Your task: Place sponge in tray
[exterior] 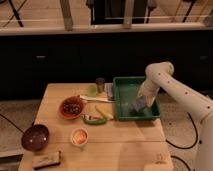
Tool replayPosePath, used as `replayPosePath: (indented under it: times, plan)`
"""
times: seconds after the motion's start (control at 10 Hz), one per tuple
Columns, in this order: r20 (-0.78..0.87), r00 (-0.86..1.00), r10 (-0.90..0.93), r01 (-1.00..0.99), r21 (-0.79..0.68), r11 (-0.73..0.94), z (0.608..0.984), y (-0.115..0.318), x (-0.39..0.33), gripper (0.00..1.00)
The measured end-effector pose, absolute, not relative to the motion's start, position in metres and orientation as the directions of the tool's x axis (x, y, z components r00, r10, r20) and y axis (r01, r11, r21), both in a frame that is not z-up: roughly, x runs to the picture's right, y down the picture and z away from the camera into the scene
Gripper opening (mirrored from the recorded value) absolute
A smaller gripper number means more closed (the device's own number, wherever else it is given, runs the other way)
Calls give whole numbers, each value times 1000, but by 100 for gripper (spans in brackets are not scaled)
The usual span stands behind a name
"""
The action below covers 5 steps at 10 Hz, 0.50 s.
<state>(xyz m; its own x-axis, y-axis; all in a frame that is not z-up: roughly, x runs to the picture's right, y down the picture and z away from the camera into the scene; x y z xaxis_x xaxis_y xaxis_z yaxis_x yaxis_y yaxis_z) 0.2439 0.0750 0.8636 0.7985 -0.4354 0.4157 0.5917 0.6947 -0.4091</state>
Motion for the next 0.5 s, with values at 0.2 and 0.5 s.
replayPosePath:
  times: [0.2,0.5]
  plan:
    - [420,796,-436,595,-408,693,864,76,244,12]
    - [428,788,-443,605,-405,685,860,78,244,45]
